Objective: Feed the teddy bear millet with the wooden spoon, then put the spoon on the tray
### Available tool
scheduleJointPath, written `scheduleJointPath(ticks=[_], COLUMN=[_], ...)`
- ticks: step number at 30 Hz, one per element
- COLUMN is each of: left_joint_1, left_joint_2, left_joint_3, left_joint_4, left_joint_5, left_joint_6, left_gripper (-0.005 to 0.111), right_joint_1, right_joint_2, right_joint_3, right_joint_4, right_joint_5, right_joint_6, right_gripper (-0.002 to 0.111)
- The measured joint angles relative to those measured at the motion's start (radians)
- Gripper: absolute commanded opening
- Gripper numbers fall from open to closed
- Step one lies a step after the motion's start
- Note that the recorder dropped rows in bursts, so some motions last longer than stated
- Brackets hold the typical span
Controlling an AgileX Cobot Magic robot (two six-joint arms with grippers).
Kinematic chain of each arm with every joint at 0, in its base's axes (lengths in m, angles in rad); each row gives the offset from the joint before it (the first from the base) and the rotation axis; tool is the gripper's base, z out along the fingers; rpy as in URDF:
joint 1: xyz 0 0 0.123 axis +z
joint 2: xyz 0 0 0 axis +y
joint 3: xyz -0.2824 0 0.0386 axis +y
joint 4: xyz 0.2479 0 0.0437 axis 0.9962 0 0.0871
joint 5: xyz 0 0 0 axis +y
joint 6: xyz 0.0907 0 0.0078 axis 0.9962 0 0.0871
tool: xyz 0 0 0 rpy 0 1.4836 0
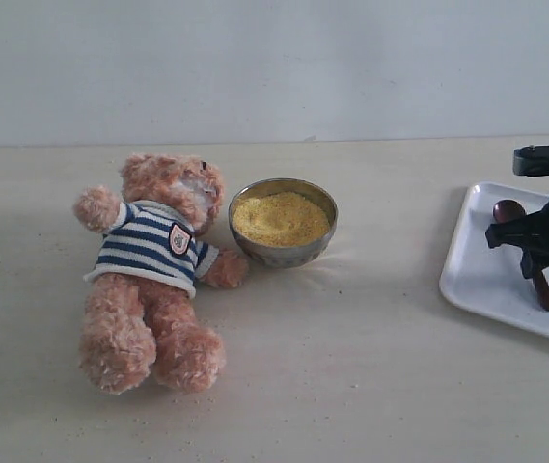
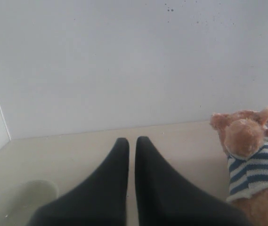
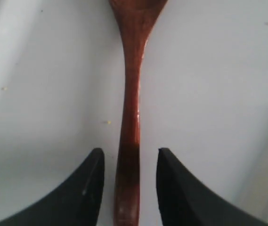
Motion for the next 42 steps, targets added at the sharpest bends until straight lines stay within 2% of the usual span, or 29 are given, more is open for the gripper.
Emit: scheduleJointPath(ticks=[9,13,14,16,17,24,27,35,42], left_joint_1=[0.000,0.000,0.000,0.000,0.000,0.000,0.000,0.000,0.000], left_joint_2=[0.000,0.000,0.000,0.000,0.000,0.000,0.000,0.000,0.000], left_joint_3=[0.000,0.000,0.000,0.000,0.000,0.000,0.000,0.000,0.000], left_joint_4=[0.000,0.000,0.000,0.000,0.000,0.000,0.000,0.000,0.000], left_joint_5=[0.000,0.000,0.000,0.000,0.000,0.000,0.000,0.000,0.000], left_joint_6=[0.000,0.000,0.000,0.000,0.000,0.000,0.000,0.000,0.000], left_gripper=[0.005,0.005,0.005,0.005,0.005,0.005,0.005,0.005,0.005], right_joint_1=[0.000,0.000,0.000,0.000,0.000,0.000,0.000,0.000,0.000], right_joint_2=[-0.007,-0.121,-0.165,-0.244,-0.276,-0.409,-0.474,-0.647,-0.858], right_joint_3=[0.000,0.000,0.000,0.000,0.000,0.012,0.092,0.524,0.650], right_joint_4=[0.000,0.000,0.000,0.000,0.000,0.002,0.002,0.026,0.035], right_joint_5=[0.004,-0.005,-0.014,-0.034,-0.043,-0.097,-0.196,-0.653,-0.768], right_joint_6=[0.004,0.017,0.023,0.028,0.036,0.131,0.178,0.221,0.261], right_gripper=[0.039,0.038,0.031,0.005,0.000,0.000,0.000,0.000,0.000])
